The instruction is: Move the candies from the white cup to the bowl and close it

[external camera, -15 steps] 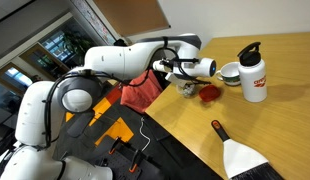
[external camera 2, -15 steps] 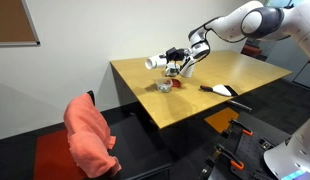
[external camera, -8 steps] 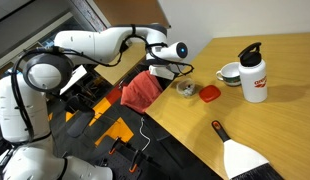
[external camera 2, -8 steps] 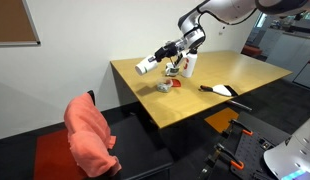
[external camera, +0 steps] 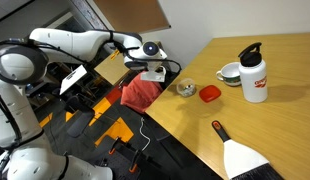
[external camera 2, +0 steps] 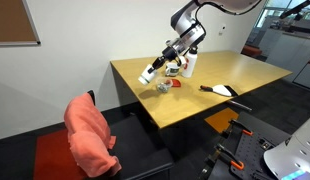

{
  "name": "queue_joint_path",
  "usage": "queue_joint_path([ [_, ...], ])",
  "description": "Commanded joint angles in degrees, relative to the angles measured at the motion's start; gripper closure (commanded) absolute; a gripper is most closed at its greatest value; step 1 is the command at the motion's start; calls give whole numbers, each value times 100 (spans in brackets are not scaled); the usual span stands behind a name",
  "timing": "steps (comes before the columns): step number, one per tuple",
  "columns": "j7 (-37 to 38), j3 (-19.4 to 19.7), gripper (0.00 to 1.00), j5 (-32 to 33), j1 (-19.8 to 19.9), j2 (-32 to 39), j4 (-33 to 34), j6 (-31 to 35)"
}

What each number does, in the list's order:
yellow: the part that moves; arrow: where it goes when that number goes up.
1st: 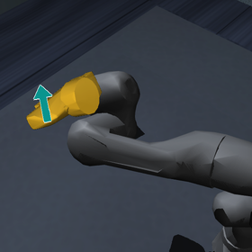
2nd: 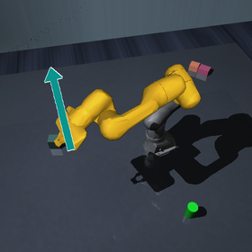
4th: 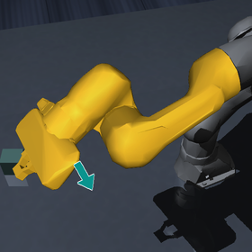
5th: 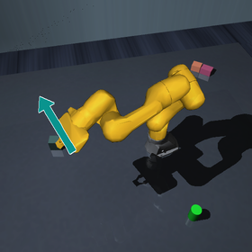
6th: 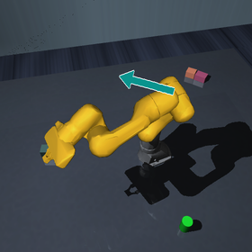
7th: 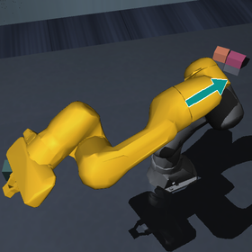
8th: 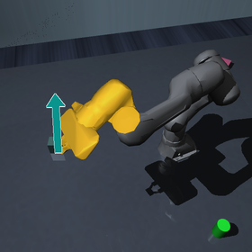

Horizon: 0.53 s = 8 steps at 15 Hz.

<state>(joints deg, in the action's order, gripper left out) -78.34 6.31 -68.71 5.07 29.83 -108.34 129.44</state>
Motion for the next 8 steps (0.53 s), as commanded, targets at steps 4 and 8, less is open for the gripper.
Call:
queue_joint_path([
  [4,1282,-9,99,1440,-575,-717,-1306,2263],
  [8,2995,591,99,3108,-1309,-497,-1710,2901],
])
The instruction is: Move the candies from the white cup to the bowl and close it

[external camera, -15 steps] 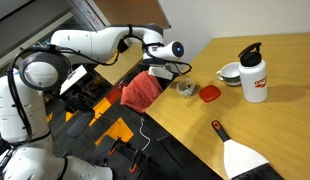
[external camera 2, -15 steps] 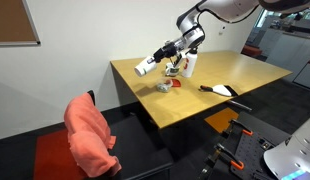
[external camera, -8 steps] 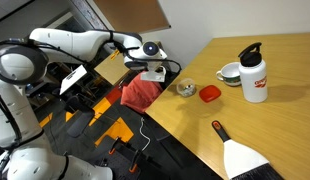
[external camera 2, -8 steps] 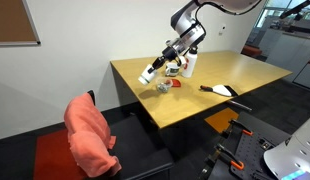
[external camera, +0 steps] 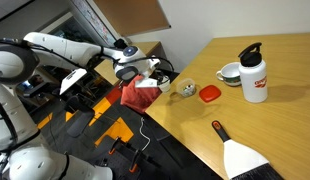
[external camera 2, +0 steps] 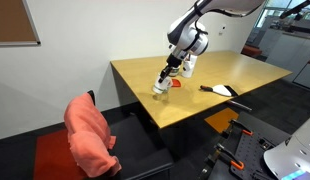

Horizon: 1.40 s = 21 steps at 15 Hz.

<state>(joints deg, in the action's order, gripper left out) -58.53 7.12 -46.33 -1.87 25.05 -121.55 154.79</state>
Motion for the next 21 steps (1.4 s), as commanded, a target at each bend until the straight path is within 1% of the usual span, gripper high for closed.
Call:
queue_joint_path([
  [1,1459,765,99,1328,-868,46,-471,342],
  [3,2279,1314,99,2246,-1416,161,-592,194],
  [4,2722,1101,99,2849,-1201,146,-644,200],
  [5,3073,961,99,3353,-1068,115,-663,154],
  [6,3423,672,99,3868,-807,22,-726,142],
  [8,3764,312,99,4398,-544,-48,-779,188],
  [9,3804,99,99,4525,-373,-80,-811,258],
  [11,3702,-337,99,4578,-7,-137,-886,472],
  [14,3362,-1065,99,4310,617,-140,-961,947],
  [18,2969,-1923,99,4228,1374,35,-995,1543],
  [21,2940,-2172,99,4366,1633,204,-935,1713],
])
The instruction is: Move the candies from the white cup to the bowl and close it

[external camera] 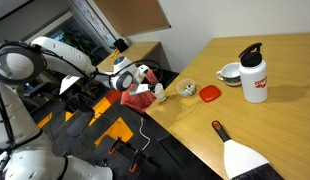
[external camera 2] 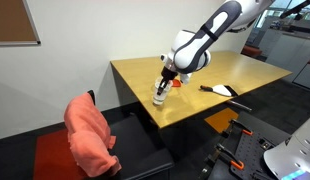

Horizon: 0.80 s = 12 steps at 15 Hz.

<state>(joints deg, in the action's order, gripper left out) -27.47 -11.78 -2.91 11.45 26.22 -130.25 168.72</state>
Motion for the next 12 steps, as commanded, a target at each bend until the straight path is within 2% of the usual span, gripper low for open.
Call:
queue_joint_path([
  [1,-151,-272,99,93,307,157,-25,354],
  [7,30,-167,99,415,266,410,66,552],
  [8,67,-133,89,470,240,437,82,539],
  [9,111,-57,71,538,174,452,86,568],
  [12,120,-73,51,647,203,389,27,584],
])
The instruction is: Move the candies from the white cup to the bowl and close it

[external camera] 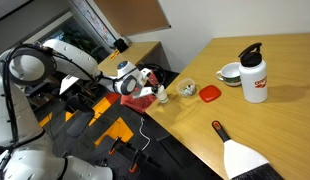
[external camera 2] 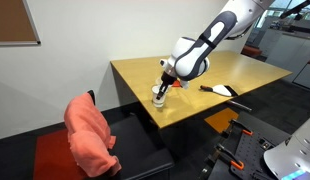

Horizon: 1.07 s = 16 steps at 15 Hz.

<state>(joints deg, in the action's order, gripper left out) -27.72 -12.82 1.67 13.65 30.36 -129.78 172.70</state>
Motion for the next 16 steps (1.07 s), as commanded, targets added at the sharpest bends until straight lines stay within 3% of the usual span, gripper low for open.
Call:
queue_joint_path([
  [1,143,11,42,209,-2,-127,-93,198],
  [6,44,-315,5,113,282,-643,-440,177],
  [8,-73,-677,0,-57,624,-952,-616,126],
  [10,-257,-1273,0,-433,1240,-1270,-765,107],
  [14,-771,-2653,0,-1847,2976,-1393,-385,-53],
  [16,-1010,-2905,0,-2377,3650,-1251,-29,-153],
])
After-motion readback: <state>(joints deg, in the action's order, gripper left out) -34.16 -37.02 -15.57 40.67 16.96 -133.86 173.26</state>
